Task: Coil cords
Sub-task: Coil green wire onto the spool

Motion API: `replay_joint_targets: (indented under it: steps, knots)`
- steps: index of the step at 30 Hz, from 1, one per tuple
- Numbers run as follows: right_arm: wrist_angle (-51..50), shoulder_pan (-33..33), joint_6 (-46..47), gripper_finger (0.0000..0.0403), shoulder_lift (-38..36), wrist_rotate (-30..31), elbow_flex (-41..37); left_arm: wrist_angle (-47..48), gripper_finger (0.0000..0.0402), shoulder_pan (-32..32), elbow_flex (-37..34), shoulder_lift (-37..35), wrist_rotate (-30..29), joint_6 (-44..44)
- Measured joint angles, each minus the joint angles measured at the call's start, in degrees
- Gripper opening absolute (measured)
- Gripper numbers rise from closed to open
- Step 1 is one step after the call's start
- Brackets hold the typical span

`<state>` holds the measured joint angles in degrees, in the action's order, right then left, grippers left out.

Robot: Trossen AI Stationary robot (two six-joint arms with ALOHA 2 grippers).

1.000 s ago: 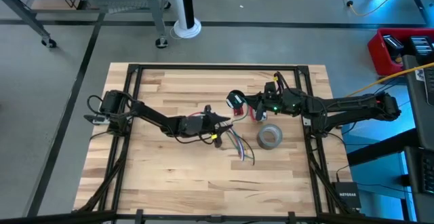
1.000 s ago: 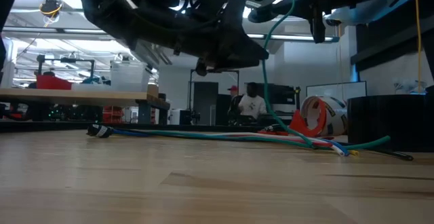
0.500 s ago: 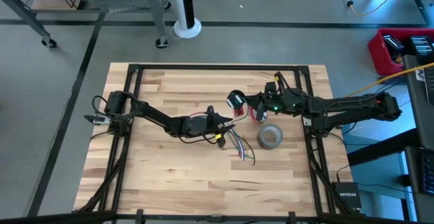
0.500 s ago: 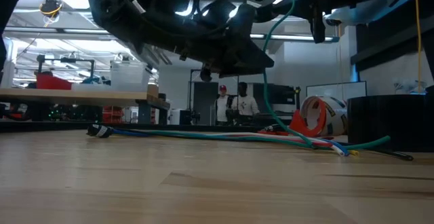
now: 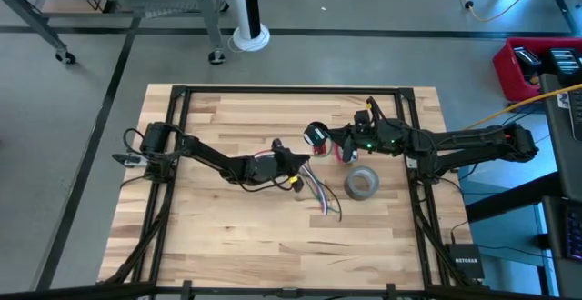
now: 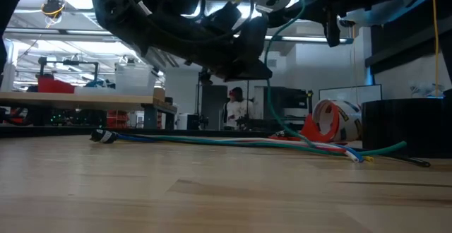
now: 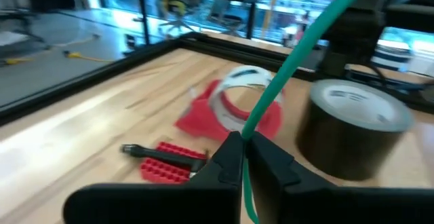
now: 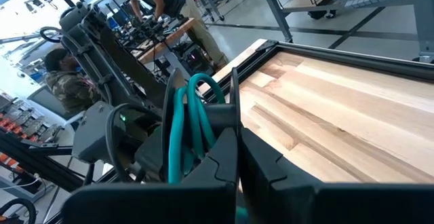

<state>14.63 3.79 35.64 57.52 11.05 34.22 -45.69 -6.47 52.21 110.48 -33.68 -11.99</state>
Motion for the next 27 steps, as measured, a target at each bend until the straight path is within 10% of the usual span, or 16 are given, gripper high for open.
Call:
replay_joint_targets:
  steps: [14,20,27]
  knots:
    - [-3.12,-0.02,0.59,0.0004,0.0,-0.04,0.0,9.13,0.0002,-2.81,-0.09,-5.26,-25.59,-0.38]
    - [-5.31,-0.02,1.52,0.0004,0.0,-0.64,0.0,19.35,0.0001,-0.78,-0.09,-12.05,-24.79,-1.64]
    - [-7.43,-0.02,2.99,0.0004,0.0,-1.64,0.0,23.96,0.0001,4.47,-0.07,-15.0,-10.09,-6.0]
